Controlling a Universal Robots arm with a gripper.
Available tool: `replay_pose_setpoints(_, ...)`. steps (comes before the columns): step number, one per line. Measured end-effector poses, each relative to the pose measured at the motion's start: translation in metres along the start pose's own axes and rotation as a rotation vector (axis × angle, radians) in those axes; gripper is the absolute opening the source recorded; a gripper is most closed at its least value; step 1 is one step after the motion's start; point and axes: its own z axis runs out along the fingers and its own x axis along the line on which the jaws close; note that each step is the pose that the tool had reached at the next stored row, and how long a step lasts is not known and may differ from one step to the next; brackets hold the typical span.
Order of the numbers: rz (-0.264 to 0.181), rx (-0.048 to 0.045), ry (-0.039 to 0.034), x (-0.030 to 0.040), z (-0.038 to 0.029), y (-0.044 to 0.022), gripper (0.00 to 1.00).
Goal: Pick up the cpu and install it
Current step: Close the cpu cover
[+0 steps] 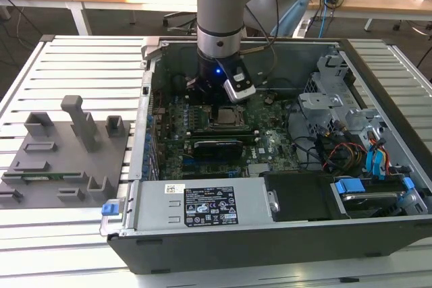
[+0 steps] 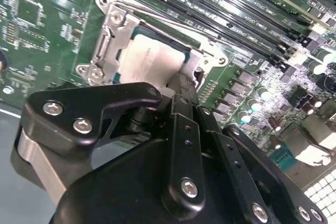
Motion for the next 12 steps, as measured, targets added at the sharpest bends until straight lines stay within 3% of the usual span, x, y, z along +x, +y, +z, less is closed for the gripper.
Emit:
replay_pose_setpoints(8,-0.015,-0.0004,-0.0043,0.0158,0.0037,-0.0009,0.11)
replay_pose_setpoints(12,-0.016,-0.0012,-0.0043,0.0166,0.0025,-0.0009,0.11)
